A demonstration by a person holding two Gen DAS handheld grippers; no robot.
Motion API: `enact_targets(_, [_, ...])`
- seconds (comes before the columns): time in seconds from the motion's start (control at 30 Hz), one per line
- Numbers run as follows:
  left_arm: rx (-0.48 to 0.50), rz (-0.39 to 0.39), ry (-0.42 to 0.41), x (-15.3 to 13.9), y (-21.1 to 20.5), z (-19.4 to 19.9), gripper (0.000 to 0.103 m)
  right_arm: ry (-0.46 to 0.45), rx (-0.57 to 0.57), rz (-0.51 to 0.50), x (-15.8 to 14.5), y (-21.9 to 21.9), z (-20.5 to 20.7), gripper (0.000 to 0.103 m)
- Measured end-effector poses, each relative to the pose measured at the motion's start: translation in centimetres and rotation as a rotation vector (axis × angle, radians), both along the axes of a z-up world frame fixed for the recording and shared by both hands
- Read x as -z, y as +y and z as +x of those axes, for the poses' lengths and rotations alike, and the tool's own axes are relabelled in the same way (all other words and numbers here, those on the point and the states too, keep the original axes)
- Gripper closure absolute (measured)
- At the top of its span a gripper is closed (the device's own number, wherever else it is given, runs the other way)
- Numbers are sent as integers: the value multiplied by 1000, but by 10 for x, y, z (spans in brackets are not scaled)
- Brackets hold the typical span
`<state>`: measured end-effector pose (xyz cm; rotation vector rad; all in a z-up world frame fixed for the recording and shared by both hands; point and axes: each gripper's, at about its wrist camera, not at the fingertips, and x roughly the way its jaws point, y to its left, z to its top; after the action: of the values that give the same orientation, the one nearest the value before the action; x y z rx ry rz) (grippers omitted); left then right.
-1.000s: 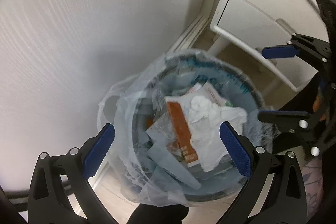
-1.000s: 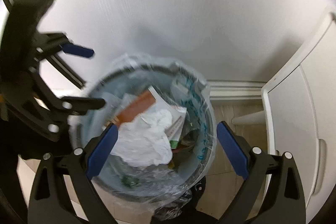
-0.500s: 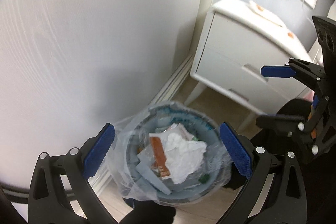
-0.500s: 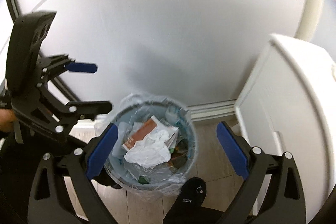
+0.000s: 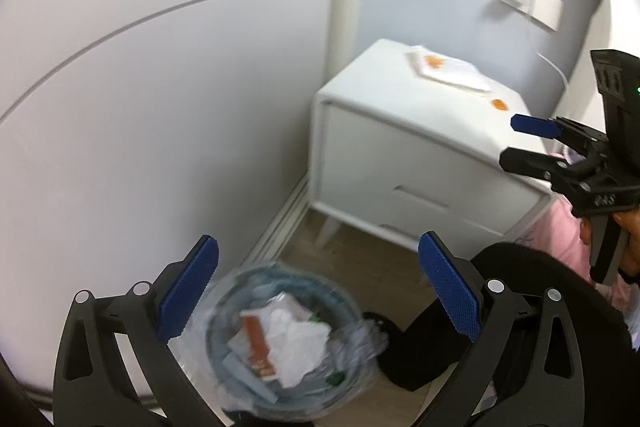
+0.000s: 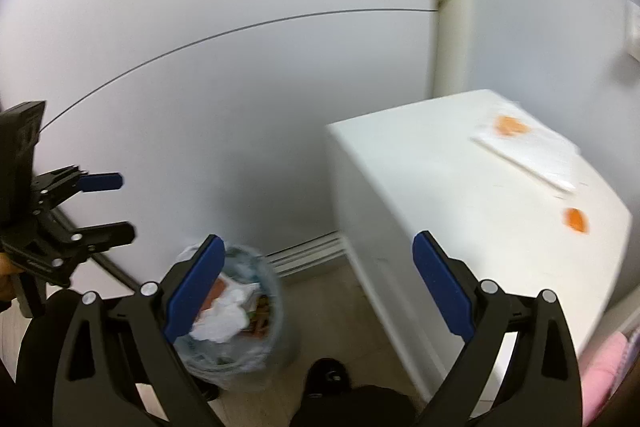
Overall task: Collect trash
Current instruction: 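Move both tools back to the nightstand toward the loose orange peel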
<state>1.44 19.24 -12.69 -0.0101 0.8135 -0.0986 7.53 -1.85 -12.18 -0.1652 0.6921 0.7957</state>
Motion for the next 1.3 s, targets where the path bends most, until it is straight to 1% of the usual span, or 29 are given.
enact_targets(0.1, [54, 9, -16, -10, -28, 15, 6, -14, 77, -3, -5, -34, 14, 11])
enact_targets(0.3, [151, 14, -35, -24, -79, 48, 6, -32, 184, 6, -10, -84, 40, 11])
enact_targets(0.4, [196, 15, -43, -29, -103, 65, 6, -41, 224, -1, -4, -102, 55, 11])
enact_targets(0.6, [275, 1, -51, -37, -149, 102, 6, -49, 281, -10, -5, -135, 88, 11])
enact_targets(0.8, [348, 1, -53, -38, -180, 140, 6, -36, 290, -28, -2, -152, 115, 11])
enact_targets(0.9, [373, 0, -48, -35, -192, 156, 6, -28, 287, -33, 1, -155, 125, 11])
enact_targets(1.0, [394, -17, -38, -30, -200, 172, 6, -28, 276, -41, 6, -153, 133, 11])
enact_targets(1.07, [410, -34, -29, -27, -203, 181, 6, -19, 259, -47, 12, -151, 140, 11])
enact_targets(1.17, [458, -58, -8, -17, -209, 196, 6, -11, 229, -62, 20, -146, 147, 11])
enact_targets(1.3, [516, -33, 22, -3, -218, 210, 6, 2, 205, -79, 31, -143, 158, 11])
